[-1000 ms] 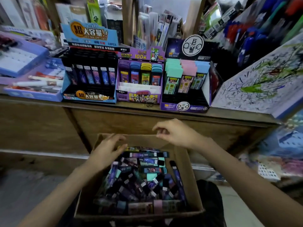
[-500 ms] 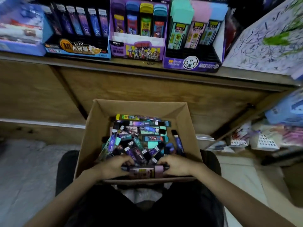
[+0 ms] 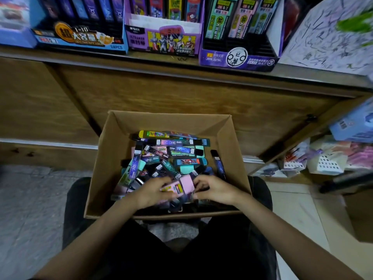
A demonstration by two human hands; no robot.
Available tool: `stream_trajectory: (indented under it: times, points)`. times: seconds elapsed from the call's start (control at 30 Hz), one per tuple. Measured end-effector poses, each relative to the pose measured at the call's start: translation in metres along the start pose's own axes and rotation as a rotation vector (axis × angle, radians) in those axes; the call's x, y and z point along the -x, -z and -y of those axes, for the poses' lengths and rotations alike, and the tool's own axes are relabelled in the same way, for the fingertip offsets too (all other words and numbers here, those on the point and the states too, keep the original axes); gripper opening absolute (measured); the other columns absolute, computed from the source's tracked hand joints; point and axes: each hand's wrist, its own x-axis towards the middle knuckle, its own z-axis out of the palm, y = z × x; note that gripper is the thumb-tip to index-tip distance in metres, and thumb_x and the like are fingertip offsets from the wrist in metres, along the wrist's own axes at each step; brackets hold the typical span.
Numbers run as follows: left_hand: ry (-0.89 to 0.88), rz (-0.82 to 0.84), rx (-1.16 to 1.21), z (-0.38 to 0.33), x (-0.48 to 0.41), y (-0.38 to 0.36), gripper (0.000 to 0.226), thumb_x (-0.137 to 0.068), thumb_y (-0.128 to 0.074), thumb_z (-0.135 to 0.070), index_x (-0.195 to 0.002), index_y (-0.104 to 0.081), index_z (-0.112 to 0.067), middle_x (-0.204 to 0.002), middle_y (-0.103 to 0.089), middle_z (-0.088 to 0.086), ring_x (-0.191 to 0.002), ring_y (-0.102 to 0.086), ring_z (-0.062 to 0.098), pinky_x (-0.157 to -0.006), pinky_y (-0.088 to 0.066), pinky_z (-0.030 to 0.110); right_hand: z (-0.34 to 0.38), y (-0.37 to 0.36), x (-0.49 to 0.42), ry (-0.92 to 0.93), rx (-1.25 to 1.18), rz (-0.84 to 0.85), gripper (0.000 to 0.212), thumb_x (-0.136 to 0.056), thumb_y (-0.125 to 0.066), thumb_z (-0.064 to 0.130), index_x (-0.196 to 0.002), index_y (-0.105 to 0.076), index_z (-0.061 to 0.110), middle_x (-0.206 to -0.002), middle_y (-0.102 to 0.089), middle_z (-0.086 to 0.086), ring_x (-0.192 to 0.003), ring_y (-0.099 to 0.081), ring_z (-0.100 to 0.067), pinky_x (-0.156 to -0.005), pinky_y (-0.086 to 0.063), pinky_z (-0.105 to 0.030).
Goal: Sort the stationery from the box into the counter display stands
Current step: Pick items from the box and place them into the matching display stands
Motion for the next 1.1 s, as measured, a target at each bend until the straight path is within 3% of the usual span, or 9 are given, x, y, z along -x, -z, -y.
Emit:
stream_trajectory:
  times: [0.1, 0.23, 0.4, 0.5, 0.6, 0.77, 0.9, 1.0, 1.1]
  points:
    - [0.070, -0.190, 0.214, 0.004, 0.002, 0.015, 0.011, -0.087, -0.066, -0.022, -0.090, -0.056, -0.018, -0.081, -0.060, -0.003, -0.073, -0.056, 0.010, -0.060, -0.040, 0.018, 0.002, 0.012, -0.001, -0.044, -0.013, 0.058, 0.039, -0.083, -0.068, 0.004, -0.119, -0.054, 0.013, -0.108, -0.061, -0.011, -0.098, -0.056, -0.010, -0.084, -0.041, -0.014]
    - [0.116, -0.326, 0.328, 0.006, 0.008, 0.027, 0.020, -0.089, -0.064, -0.023, -0.101, -0.059, -0.009, -0.086, -0.064, 0.003, -0.074, -0.060, 0.013, -0.054, -0.048, 0.018, -0.003, 0.014, -0.002, -0.093, 0.187, 0.129, 0.048, -0.085, -0.062, -0.001, -0.129, -0.050, 0.015, -0.126, -0.053, -0.007, -0.115, -0.049, -0.012, -0.098, -0.042, -0.023]
    - [0.145, -0.323, 0.432, 0.004, 0.010, 0.030, 0.023, -0.089, -0.064, -0.022, -0.105, -0.059, -0.006, -0.090, -0.064, 0.008, -0.078, -0.060, 0.019, -0.055, -0.053, 0.029, -0.001, 0.007, -0.009, -0.070, 0.349, 0.081, 0.039, -0.086, -0.063, 0.002, -0.122, -0.056, 0.016, -0.116, -0.057, 0.000, -0.107, -0.053, -0.011, -0.090, -0.042, -0.021]
    - [0.154, -0.374, 0.491, 0.003, 0.010, 0.030, 0.019, -0.091, -0.061, -0.023, -0.104, -0.060, -0.010, -0.094, -0.067, 0.004, -0.089, -0.062, 0.021, -0.074, -0.050, 0.036, 0.012, 0.008, -0.014, -0.024, 0.097, -0.051, 0.031, -0.081, -0.067, -0.002, -0.110, -0.063, 0.009, -0.093, -0.055, 0.003, -0.084, -0.053, -0.005, -0.077, -0.042, -0.015]
    - [0.135, -0.450, 0.602, 0.001, 0.010, 0.030, 0.022, -0.094, -0.056, -0.021, -0.113, -0.057, -0.011, -0.110, -0.068, 0.009, -0.104, -0.064, 0.024, -0.089, -0.050, 0.043, 0.027, 0.012, -0.013, 0.051, -0.248, -0.271, 0.023, -0.078, -0.071, -0.001, -0.097, -0.065, 0.012, -0.096, -0.064, -0.007, -0.087, -0.059, -0.012, -0.075, -0.047, -0.015]
    - [0.055, -0.523, 0.777, -0.012, 0.010, 0.029, 0.014, -0.096, -0.050, -0.023, -0.108, -0.056, -0.028, -0.101, -0.068, -0.004, -0.083, -0.067, 0.005, -0.068, -0.053, 0.020, 0.055, 0.006, -0.022, 0.076, -0.741, -0.399, 0.019, -0.082, -0.066, -0.002, -0.098, -0.059, 0.005, -0.101, -0.066, -0.014, -0.090, -0.065, -0.024, -0.078, -0.054, -0.035]
    - [-0.003, -0.432, 0.707, -0.018, 0.018, 0.029, 0.027, -0.081, -0.054, -0.051, -0.102, -0.055, -0.035, -0.101, -0.065, -0.016, -0.088, -0.065, -0.003, -0.066, -0.057, 0.026, 0.086, -0.004, -0.038, 0.138, -0.868, -0.432, 0.018, -0.085, -0.063, -0.002, -0.099, -0.054, 0.003, -0.101, -0.062, -0.014, -0.091, -0.064, -0.023, -0.078, -0.057, -0.030]
    - [-0.057, -0.419, 0.627, -0.021, 0.022, 0.034, 0.025, -0.086, -0.059, -0.034, -0.109, -0.055, -0.025, -0.104, -0.067, -0.003, -0.085, -0.067, 0.005, -0.062, -0.055, 0.023, 0.103, -0.010, -0.049, 0.175, -0.866, -0.446, 0.020, -0.085, -0.064, 0.001, -0.103, -0.053, 0.003, -0.102, -0.061, -0.012, -0.091, -0.063, -0.021, -0.080, -0.055, -0.031]
    - [-0.085, -0.500, 0.568, -0.011, 0.031, 0.044, 0.013, -0.090, -0.060, -0.015, -0.100, -0.057, -0.022, -0.096, -0.068, -0.002, -0.080, -0.066, 0.003, -0.065, -0.052, 0.017, 0.104, -0.020, -0.055, 0.215, -0.617, -0.516, 0.007, -0.091, -0.060, 0.019, -0.088, -0.055, 0.016, -0.093, -0.062, -0.002, -0.083, -0.060, -0.012, -0.075, -0.052, -0.028]
